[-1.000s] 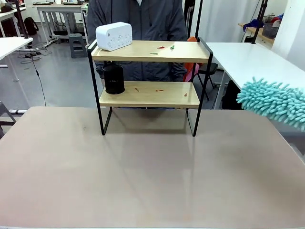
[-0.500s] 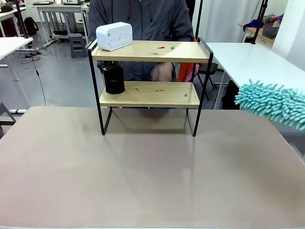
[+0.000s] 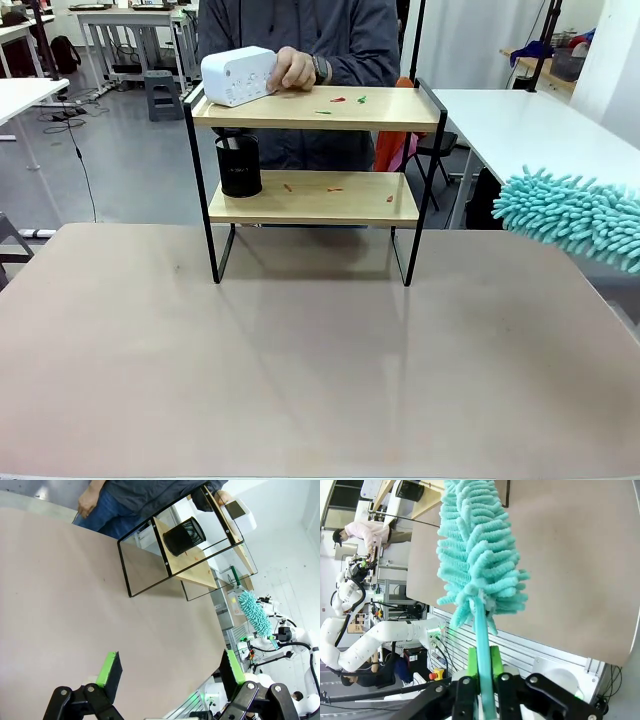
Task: Clean the shelf.
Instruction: Clean the specific tier of the Shelf with the Duster once objects are removed.
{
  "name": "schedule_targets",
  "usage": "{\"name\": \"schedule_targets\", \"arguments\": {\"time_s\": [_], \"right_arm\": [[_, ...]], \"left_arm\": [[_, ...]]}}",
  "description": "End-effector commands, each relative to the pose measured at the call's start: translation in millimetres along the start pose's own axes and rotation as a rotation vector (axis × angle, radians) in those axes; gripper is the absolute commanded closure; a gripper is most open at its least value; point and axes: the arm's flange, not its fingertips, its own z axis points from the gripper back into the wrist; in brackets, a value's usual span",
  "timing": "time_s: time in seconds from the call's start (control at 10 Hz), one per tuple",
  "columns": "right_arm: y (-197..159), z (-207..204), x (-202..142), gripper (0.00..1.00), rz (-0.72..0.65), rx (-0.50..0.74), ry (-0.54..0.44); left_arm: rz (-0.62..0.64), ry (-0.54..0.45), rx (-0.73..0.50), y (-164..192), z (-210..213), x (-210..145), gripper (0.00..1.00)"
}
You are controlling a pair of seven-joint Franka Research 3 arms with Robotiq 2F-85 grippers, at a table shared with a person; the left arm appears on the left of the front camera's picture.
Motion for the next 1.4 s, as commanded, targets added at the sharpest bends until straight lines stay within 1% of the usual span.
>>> {"name": "schedule_targets", "arguments": {"time_s": [0.0, 0.1, 0.2, 0.3, 0.4, 0.5, 0.6, 0.7, 0.8, 0.9, 1.1, 1.2, 1.3], "right_arm": [[5.0, 3.3, 4.8, 1.0, -0.015, 0.011, -0.02], [5.0, 3.3, 4.8, 1.0, -0.015, 0.011, -0.02], [0.0, 0.0, 0.0, 0.87, 0.0, 0.0, 0.0], [20.0, 14.8, 6.0, 0.87, 0.014, -0.073, -0.073], [62.8, 41.7, 32.0, 0.87, 0.119, -0.106, -0.171], [108.5, 59.2, 58.6, 0.87, 0.207, -0.167, -0.206], [151.7, 61.3, 83.3, 0.87, 0.307, -0.21, -0.22], [188.8, 45.6, 103.1, 0.87, 0.37, -0.276, -0.239], [221.8, 13.3, 118.6, 0.87, 0.41, -0.362, -0.28], [243.0, -19.8, 124.3, 0.87, 0.424, -0.433, -0.318], [265.8, -73.9, 117.7, 0.87, 0.429, -0.582, -0.387], [266.8, -97.5, 105.3, 0.87, 0.416, -0.647, -0.371], [259.6, -111.2, 88.4, 0.87, 0.415, -0.636, -0.283]], "left_arm": [[-0.021, -0.014, -0.017, -0.2, -1.5, 0.7, 0.0], [-0.021, -0.014, -0.017, -0.2, -1.5, 0.7, 0.0], [-0.021, -0.014, -0.017, -0.2, -1.5, 0.7, 0.0], [-0.021, -0.014, -0.017, -0.2, -1.5, 0.7, 0.0], [-0.021, -0.014, -0.017, -0.2, -1.5, 0.7, 0.0], [-0.021, -0.014, -0.017, -0.2, -1.5, 0.7, 0.0], [-0.021, -0.014, -0.017, -0.2, -1.5, 0.7, 0.0], [-0.021, -0.014, -0.017, -0.2, -1.5, 0.7, 0.0], [-0.021, -0.014, -0.017, -0.2, -1.5, 0.7, 0.0], [-0.021, -0.014, -0.017, -0.2, -1.5, 0.7, 0.0], [-0.021, -0.014, -0.017, -0.2, -1.5, 0.7, 0.0], [-0.021, -0.014, -0.017, -0.2, -1.5, 0.7, 0.0], [-0.021, -0.014, -0.017, -0.2, -1.5, 0.7, 0.0]]}}
